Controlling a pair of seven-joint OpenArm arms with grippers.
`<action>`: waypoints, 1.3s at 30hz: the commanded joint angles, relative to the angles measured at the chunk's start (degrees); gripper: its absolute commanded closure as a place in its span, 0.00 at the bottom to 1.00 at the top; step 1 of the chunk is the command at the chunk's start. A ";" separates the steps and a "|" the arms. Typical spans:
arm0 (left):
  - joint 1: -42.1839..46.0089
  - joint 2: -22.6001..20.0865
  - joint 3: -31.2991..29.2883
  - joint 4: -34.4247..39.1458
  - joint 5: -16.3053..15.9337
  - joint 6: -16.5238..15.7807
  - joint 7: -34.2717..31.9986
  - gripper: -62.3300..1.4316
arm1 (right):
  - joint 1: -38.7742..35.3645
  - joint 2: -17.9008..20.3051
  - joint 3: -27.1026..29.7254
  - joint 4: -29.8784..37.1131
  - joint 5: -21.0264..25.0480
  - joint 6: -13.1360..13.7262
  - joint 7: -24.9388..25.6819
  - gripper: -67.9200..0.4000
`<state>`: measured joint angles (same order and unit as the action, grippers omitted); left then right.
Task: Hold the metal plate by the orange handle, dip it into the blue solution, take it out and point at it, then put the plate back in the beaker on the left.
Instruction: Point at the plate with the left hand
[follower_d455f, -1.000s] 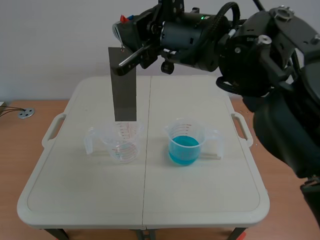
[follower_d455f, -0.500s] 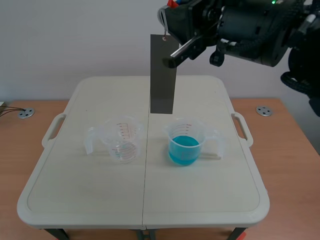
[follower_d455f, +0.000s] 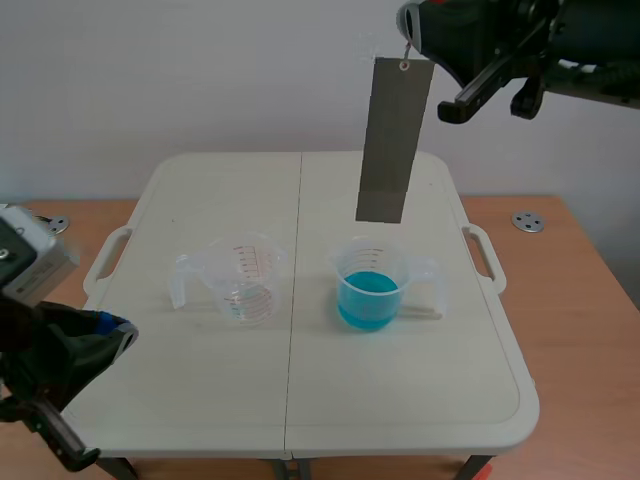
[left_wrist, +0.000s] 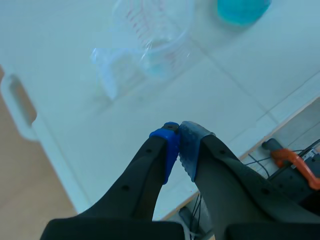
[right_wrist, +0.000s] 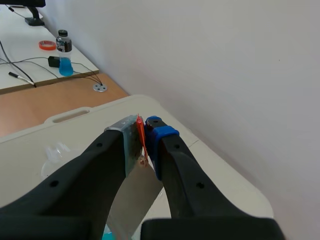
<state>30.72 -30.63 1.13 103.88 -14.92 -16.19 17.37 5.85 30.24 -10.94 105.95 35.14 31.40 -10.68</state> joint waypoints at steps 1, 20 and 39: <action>-1.95 -0.02 2.21 0.81 0.37 -0.04 -0.76 0.94 | 0.83 0.52 0.55 -0.74 0.48 0.17 1.44 0.98; -26.86 5.05 21.53 -5.01 2.40 0.15 3.10 0.94 | 1.27 0.72 0.37 -4.57 0.48 2.99 4.02 0.97; -41.72 15.72 27.96 -24.55 7.39 0.13 0.26 0.94 | 2.12 0.68 0.37 -4.57 0.50 2.97 3.98 0.97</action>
<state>-10.46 -15.22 28.75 78.39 -7.44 -16.19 18.39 6.79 30.81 -10.94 100.75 35.00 34.74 -7.57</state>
